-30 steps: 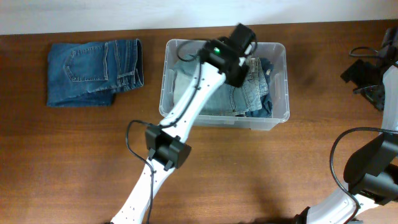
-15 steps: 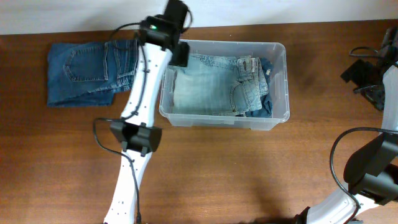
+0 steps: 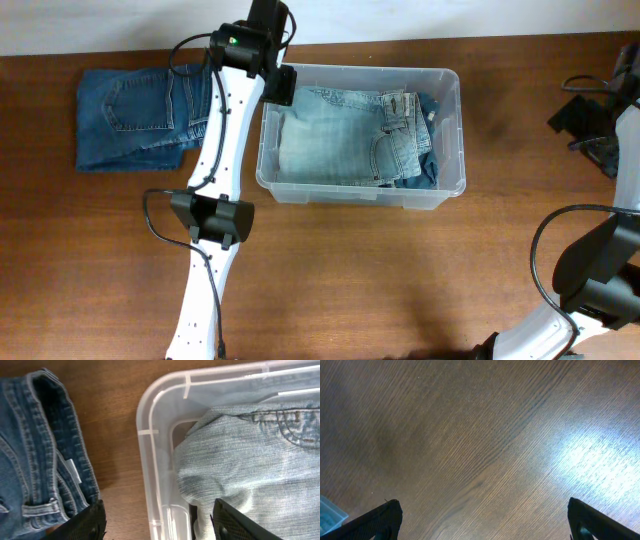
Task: Pack container
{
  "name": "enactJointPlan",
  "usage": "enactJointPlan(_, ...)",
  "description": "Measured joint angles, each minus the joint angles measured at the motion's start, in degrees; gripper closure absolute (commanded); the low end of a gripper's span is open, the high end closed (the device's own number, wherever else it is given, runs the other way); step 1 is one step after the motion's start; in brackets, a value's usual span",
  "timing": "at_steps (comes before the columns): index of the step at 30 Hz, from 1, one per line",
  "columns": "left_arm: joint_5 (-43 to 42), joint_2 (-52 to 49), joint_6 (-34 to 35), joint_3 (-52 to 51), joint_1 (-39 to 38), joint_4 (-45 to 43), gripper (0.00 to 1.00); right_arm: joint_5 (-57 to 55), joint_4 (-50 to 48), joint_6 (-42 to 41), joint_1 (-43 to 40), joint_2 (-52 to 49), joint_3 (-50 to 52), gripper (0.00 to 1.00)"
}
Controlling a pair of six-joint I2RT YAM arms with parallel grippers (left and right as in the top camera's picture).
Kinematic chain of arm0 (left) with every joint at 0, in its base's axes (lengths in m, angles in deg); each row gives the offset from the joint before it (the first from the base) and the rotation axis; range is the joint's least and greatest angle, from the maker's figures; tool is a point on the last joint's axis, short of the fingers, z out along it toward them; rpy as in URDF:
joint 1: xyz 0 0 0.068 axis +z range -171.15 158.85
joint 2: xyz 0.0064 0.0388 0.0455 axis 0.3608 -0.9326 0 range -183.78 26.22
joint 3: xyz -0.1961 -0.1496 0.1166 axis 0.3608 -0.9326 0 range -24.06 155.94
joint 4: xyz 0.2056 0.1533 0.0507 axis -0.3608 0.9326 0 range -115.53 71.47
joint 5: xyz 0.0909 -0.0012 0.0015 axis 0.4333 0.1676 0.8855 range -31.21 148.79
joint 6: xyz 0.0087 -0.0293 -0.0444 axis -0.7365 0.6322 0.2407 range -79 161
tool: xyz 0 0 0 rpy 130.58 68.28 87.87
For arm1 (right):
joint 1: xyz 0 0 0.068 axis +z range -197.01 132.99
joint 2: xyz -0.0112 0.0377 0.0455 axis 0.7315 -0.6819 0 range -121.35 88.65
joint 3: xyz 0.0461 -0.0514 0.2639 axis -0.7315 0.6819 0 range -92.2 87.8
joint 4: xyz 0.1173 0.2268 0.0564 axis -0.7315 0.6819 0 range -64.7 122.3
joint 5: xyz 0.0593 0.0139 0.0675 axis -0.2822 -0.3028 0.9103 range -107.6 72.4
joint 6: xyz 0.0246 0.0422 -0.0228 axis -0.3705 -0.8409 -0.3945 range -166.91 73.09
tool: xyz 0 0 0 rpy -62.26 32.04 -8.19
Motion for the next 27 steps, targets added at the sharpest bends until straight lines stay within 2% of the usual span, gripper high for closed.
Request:
enactJointPlan(1, -0.2, 0.0, 0.0, -0.2, 0.0, 0.0, 0.32, 0.0, 0.0, 0.0, 0.0, 0.0, 0.0, 0.02)
enactJointPlan(8, -1.2, -1.9, -0.3, -0.3, 0.0, 0.0, 0.65, 0.0, 0.0, 0.0, 0.0, 0.0, 0.0, 0.02)
enactJointPlan(15, -1.3, -3.0, -0.6, -0.6, 0.0, -0.1, 0.67, 0.0, 0.0, 0.0, 0.0, 0.0, 0.0, 0.02)
enactJointPlan(17, -1.3, -3.0, -0.6, -0.6, 0.0, -0.2, 0.75, 0.0, 0.0, 0.0, 0.0, 0.0, 0.0, 0.02)
enactJointPlan(25, -1.4, -3.3, 0.1, -0.6, 0.9, -0.4, 0.91, 0.0, 0.0, 0.0, 0.0, 0.0, 0.0, 0.02)
enactJointPlan(27, -2.0, -3.3, 1.9, -0.6, 1.1, -0.7, 0.99, 0.0, 0.0, 0.0, 0.0, 0.0, 0.0, 0.02)
